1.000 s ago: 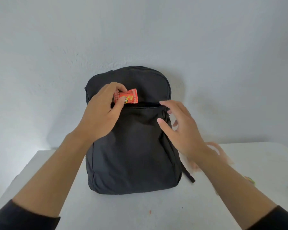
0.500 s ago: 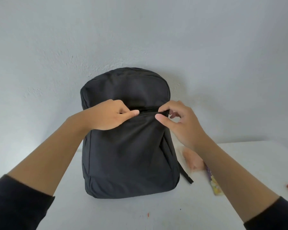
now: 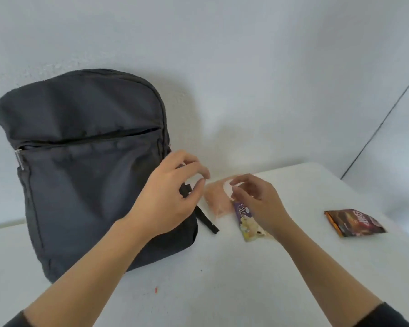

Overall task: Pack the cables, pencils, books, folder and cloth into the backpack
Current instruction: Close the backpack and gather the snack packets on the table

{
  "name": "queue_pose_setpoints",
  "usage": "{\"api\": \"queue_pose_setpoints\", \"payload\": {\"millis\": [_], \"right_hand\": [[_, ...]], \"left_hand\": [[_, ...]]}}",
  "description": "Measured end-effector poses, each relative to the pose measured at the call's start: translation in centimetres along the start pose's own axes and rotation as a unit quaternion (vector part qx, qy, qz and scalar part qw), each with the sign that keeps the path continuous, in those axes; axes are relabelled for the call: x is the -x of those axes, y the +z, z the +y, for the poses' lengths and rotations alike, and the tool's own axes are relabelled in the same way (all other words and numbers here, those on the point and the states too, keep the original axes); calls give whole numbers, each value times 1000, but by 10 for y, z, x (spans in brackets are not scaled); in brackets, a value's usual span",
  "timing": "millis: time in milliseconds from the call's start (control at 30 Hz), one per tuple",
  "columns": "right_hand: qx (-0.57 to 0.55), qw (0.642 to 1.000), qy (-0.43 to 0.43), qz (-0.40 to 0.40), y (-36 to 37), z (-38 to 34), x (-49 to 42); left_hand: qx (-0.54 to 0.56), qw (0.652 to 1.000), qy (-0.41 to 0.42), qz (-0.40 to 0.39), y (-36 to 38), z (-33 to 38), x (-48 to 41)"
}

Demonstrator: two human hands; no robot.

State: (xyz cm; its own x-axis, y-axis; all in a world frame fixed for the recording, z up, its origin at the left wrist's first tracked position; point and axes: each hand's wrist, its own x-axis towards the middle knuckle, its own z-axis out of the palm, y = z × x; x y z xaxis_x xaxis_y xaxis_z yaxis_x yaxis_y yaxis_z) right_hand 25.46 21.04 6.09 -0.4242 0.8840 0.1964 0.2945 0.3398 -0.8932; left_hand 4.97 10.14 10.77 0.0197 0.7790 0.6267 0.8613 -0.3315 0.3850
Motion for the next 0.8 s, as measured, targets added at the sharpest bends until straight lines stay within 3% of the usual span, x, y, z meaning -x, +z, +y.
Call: {"api": "queue_pose_setpoints", "payload": {"millis": [100, 200, 267, 400, 533, 800], "right_hand": [[82, 993, 75, 39, -25, 47, 9], [148, 976, 146, 55, -48, 91, 10], [206, 960, 182, 46, -59, 115, 5], [289, 926, 241, -28, -67, 137, -1], [280, 929, 235, -56, -72, 144, -9], [266, 938, 197, -101, -76, 154, -7]], "left_hand": [[138, 972, -162, -95, 47, 7, 0], [208, 896, -338, -198, 109, 0, 2], [199, 859, -399, -252, 146, -2, 3], [110, 868, -391, -285, 192, 10, 3], [43, 886, -369, -277, 211, 14, -1], [89, 909, -311, -264, 224, 6, 16]]}}
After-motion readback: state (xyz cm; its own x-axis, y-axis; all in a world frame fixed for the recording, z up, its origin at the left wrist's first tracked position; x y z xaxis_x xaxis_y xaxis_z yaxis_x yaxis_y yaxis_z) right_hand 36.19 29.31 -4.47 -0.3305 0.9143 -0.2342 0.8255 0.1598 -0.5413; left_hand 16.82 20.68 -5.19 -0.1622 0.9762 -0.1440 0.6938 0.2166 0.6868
